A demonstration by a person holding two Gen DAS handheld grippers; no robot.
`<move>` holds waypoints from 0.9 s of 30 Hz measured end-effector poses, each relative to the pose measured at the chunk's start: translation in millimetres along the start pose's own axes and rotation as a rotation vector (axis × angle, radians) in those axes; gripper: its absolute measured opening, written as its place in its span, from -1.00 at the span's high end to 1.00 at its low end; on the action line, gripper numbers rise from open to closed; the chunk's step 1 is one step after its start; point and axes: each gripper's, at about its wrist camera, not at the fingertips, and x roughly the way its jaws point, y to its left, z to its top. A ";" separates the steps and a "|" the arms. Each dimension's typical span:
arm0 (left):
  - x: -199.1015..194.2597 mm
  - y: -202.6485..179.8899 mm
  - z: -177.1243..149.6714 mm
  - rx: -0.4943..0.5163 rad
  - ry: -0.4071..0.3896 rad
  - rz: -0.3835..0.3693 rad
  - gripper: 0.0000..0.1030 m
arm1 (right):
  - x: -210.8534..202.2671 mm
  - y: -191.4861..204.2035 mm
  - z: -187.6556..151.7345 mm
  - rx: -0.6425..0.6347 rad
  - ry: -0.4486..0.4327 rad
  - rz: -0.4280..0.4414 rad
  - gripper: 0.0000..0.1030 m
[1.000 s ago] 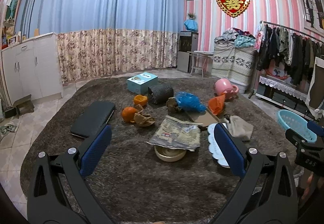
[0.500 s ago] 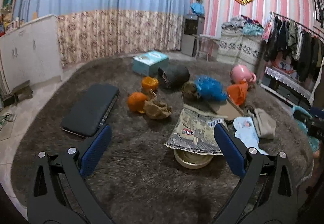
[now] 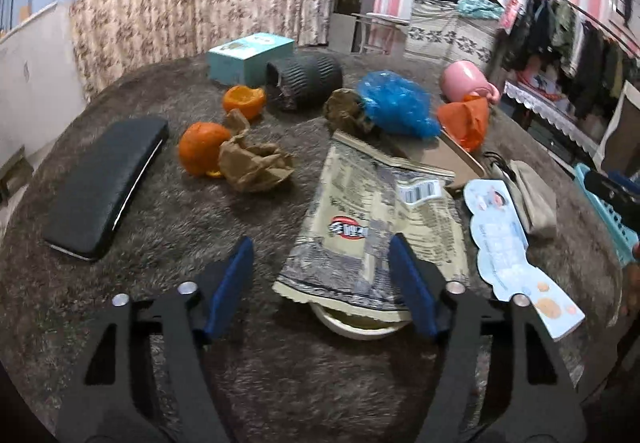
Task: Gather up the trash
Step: 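Grasp the snack wrapper bag with the left gripper while the right gripper grasps the grey cloth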
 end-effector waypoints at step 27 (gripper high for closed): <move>-31.4 -7.1 14.4 0.055 -0.044 0.038 1.00 | 43.6 50.8 -22.0 -0.151 0.154 0.165 -0.33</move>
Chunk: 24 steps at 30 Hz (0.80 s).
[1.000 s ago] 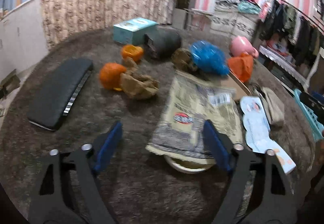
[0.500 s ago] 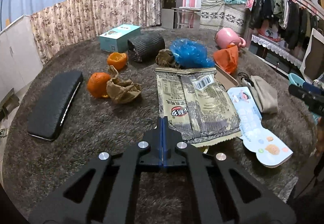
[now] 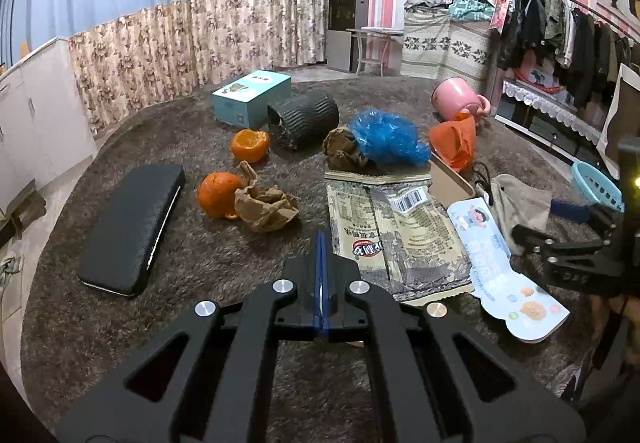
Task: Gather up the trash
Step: 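Grasp the snack wrapper bag with the left gripper while the right gripper grasps the grey cloth, then carry both items to the blue basket and open both grippers over it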
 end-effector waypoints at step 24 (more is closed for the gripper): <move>52.0 -38.2 13.9 0.074 0.126 -0.061 0.75 | -51.3 -58.8 15.5 0.112 -0.133 -0.052 0.77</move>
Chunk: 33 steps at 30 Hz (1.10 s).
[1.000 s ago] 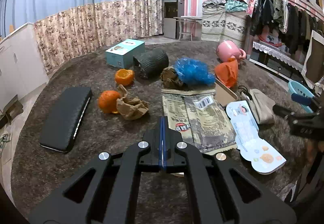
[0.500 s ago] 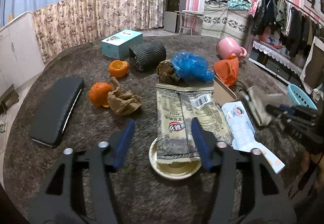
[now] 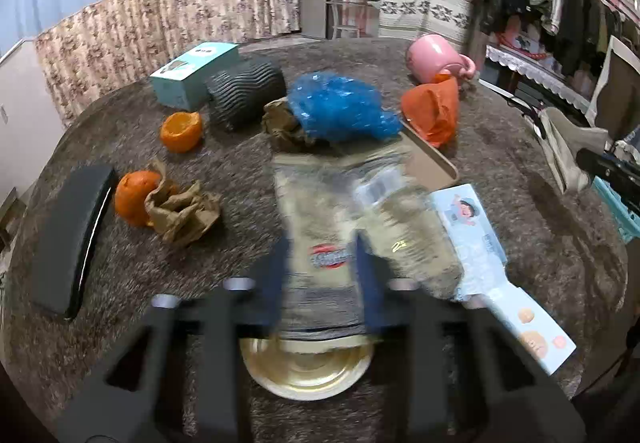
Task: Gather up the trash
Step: 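Carry both items to the blue basket and open both grippers over it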
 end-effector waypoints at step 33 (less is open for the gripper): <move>-69.6 -192.6 93.4 0.132 -0.327 -0.204 0.96 | -99.1 -206.2 -19.7 0.331 -0.119 -0.402 0.76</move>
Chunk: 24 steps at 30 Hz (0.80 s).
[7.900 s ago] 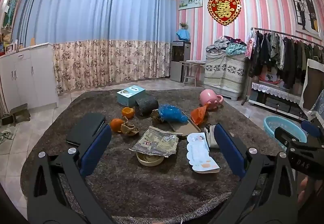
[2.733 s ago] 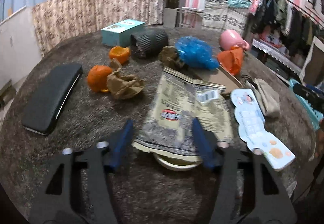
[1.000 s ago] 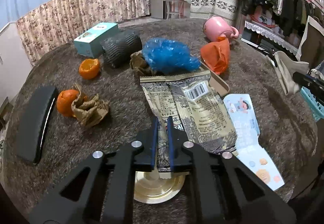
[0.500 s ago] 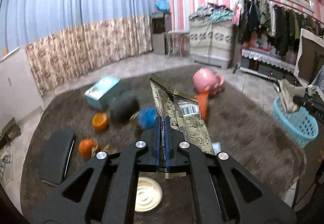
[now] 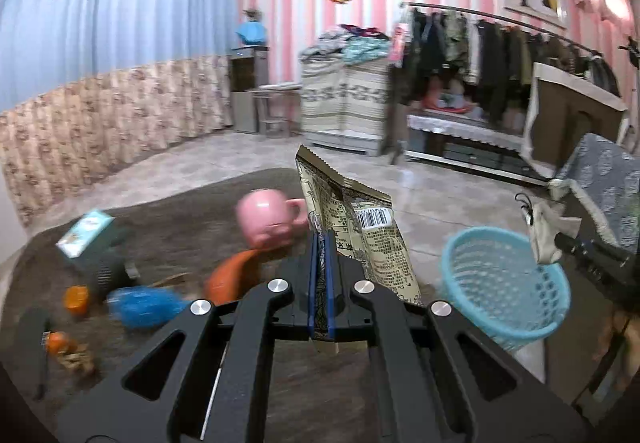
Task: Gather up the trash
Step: 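Carry both items to the blue basket and open both grippers over it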
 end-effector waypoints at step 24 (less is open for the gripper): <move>140.9 -178.3 -25.6 0.173 0.093 -0.220 0.91 | 27.9 -60.2 -17.8 0.150 0.060 -0.096 0.77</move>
